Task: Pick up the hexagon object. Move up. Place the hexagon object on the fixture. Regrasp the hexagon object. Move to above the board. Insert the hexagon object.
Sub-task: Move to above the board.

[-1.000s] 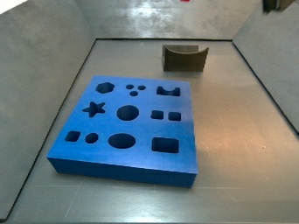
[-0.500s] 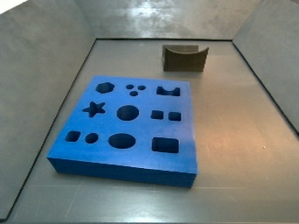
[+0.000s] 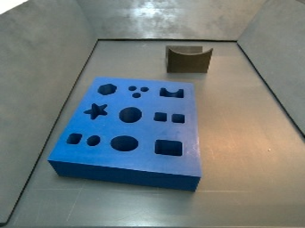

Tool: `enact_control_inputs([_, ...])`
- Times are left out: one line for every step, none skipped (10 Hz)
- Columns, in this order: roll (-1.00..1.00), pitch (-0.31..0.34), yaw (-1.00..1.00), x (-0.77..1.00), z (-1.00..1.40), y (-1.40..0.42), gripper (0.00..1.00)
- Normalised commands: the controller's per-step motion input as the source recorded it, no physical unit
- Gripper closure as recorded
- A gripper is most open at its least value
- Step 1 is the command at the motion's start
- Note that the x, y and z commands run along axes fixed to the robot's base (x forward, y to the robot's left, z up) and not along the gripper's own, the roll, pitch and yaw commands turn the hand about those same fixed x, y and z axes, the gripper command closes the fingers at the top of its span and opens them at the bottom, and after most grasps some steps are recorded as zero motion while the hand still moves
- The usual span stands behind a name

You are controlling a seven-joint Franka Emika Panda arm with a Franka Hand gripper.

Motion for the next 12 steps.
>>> enact_control_inputs([-1.0, -0.087, -0.02, -1.0, -0.15, -0.99, 1.0])
enact_control_inputs([-1.0, -0.121, -0.02, -0.87, -0.09, -0.7, 1.0])
enact_control_inputs([-1.0, -0.129, -0.01, -0.72, -0.08, -0.51, 1.0])
enact_control_inputs([-1.0, -0.154, -0.01, -0.45, -0.03, -0.19, 1.0])
enact_control_inputs([-1.0, -0.174, -0.01, -0.34, -0.02, -0.06, 1.0])
enact_control_inputs([-1.0, -0.207, -0.02, -0.26, -0.01, 0.05, 1.0])
enact_control_inputs([-1.0, -0.226, -0.02, -0.24, -0.01, 0.08, 1.0])
enact_control_inputs([-1.0, -0.29, -0.02, -0.23, 0.0, 0.12, 1.0])
enact_control_inputs([-1.0, -0.322, -0.03, -0.23, 0.01, 0.13, 1.0])
enact_control_inputs([-1.0, -0.397, -0.02, -0.24, 0.01, 0.15, 1.0])
enact_control_inputs([-1.0, -0.472, -0.02, -0.26, 0.01, 0.15, 1.0])
enact_control_inputs([-0.77, -0.46, -0.01, -0.27, 0.01, 0.15, 1.0])
